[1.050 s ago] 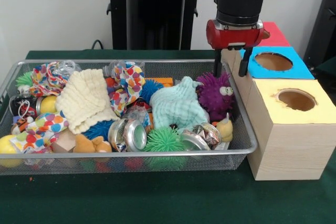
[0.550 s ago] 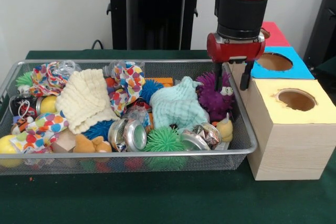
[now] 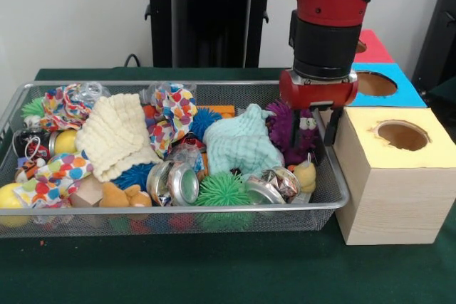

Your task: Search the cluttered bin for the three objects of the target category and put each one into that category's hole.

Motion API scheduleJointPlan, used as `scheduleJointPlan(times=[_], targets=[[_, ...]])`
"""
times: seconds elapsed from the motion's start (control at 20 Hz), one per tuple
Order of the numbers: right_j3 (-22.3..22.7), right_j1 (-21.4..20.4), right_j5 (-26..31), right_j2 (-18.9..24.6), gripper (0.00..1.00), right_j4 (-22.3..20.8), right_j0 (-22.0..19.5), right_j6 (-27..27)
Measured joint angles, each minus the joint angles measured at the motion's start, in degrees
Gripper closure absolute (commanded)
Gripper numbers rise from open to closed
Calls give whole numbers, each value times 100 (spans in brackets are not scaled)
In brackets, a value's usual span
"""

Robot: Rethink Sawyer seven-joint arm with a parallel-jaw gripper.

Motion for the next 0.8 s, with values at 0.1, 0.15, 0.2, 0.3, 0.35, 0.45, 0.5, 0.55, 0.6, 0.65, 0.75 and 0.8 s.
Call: scheduleJointPlan(times=[0.1, 0.15, 0.2, 0.3, 0.35, 0.45, 0.5, 0.55, 0.6, 0.65, 0.75, 0.8], targets=[[-56, 78, -14, 0, 0, -34, -1, 0], [-85, 118, -19, -2, 0, -51, -1, 0], [-118, 146, -26, -12, 0, -68, -6, 0], [-165, 166, -37, -22, 0, -81, -8, 0], [-206, 183, -55, -30, 0, -106, -8, 0], [-268, 253, -123, -56, 0, -158, -8, 0], [-278, 283, -158, -62, 0, -174, -8, 0], [-287, 327, -218, -66, 0, -206, -9, 0], [-289, 349, -249, -67, 0, -222, -9, 0], [-292, 381, -286, -67, 0, -241, -11, 0], [-294, 494, -419, -74, 0, -315, -15, 0], [-296, 519, -447, -77, 0, -330, -18, 0]])
